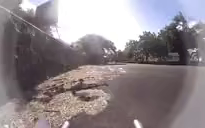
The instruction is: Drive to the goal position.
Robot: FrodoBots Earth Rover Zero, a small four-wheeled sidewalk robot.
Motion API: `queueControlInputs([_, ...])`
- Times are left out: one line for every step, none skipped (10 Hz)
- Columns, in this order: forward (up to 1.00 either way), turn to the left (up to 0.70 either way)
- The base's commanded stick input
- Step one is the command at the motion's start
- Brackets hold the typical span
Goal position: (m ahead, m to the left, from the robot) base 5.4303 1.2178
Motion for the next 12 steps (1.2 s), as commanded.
queueControlInputs([0.7, 0.0])
queueControlInputs([0.7, 0.0])
queueControlInputs([0.7, -0.02])
queueControlInputs([0.7, -0.04])
queueControlInputs([0.7, -0.08])
queueControlInputs([0.7, -0.16])
queueControlInputs([0.7, -0.25])
queueControlInputs([0.7, -0.26])
queueControlInputs([0.7, -0.26])
queueControlInputs([0.7, -0.26])
queueControlInputs([0.7, -0.25])
queueControlInputs([0.7, -0.24])
